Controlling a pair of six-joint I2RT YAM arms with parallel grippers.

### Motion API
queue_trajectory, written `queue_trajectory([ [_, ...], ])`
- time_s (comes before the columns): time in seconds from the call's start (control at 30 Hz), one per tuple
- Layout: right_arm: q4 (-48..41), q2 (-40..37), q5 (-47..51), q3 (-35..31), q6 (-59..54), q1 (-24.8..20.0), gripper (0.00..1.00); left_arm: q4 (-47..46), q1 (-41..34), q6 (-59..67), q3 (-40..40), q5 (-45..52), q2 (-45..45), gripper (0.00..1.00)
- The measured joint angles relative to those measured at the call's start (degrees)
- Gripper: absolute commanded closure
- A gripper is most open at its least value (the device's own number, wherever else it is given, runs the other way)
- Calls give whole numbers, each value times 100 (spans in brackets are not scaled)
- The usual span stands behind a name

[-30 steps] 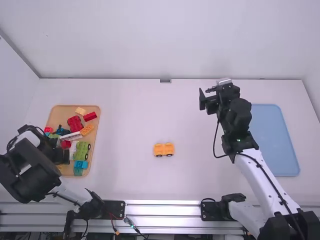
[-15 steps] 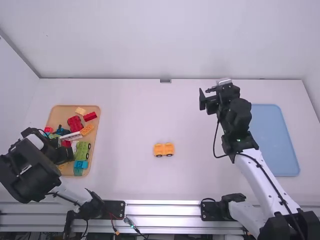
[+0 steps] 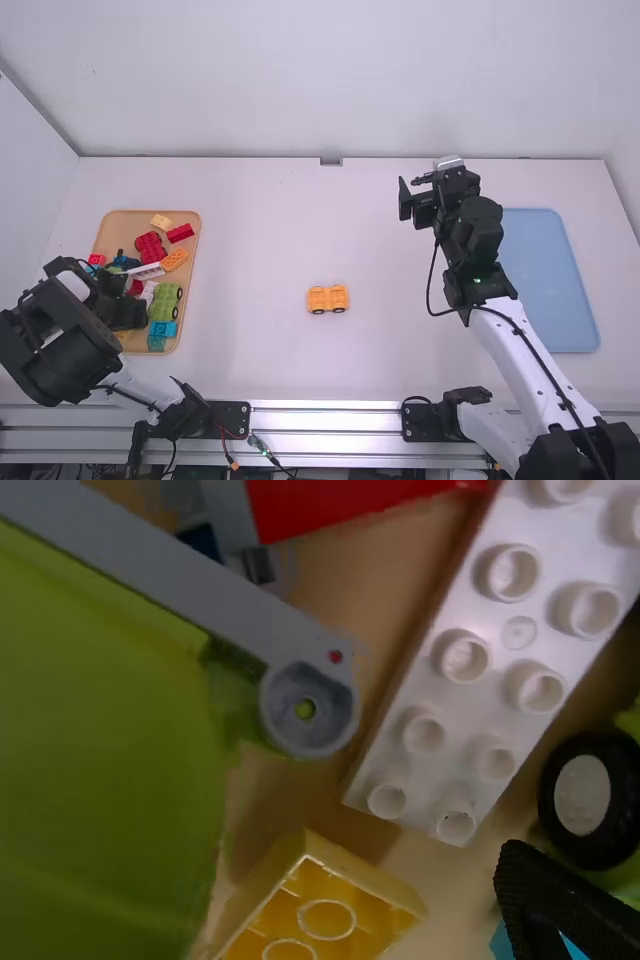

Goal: Assemble lego blocks to make yellow taxi

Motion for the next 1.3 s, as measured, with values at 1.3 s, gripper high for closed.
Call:
queue_trajectory([
  [1.3,170,0,-22,0,7,2,1,76,289,2688,79,-122,260,41],
])
